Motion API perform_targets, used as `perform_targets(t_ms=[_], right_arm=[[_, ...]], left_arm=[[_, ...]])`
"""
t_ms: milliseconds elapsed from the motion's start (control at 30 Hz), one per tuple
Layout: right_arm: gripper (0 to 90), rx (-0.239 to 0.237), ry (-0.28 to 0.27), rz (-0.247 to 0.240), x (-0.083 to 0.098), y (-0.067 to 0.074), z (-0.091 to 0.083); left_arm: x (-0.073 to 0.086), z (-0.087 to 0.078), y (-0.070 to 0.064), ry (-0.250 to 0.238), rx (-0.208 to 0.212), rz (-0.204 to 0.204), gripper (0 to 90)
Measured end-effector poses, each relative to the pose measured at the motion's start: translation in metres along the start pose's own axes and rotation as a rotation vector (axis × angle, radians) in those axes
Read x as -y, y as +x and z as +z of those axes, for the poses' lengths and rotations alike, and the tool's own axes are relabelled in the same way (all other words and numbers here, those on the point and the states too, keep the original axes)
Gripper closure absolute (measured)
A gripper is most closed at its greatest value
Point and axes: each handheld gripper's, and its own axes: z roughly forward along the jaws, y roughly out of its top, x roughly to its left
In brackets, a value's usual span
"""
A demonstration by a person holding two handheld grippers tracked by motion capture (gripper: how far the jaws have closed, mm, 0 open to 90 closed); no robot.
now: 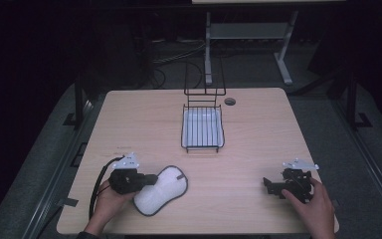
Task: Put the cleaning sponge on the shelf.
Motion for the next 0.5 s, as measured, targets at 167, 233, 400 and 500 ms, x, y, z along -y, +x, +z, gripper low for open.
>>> perform_targets(t_ms=[167,233,400,500], right_arm=[[0.0,0.0,0.0,0.0,0.0,0.0,0.0],[0.0,0.0,0.0,0.0,0.0,0.0,0.0],[0.0,0.0,0.0,0.0,0.0,0.0,0.0],[0.0,0.0,0.0,0.0,0.0,0.0,0.0]], left_arm=[[-0.002,-0.005,-0.001,-0.036,0.003,-0.011,85.6],[-0.002,-0.006,-0.001,-0.039,-0.003,-0.011,85.7],[-0.005,-0.012,-0.001,-0.068,-0.006,-0.02,85.7],[-0.008,-0.016,-0.001,-0.082,-0.006,-0.02,85.7]])
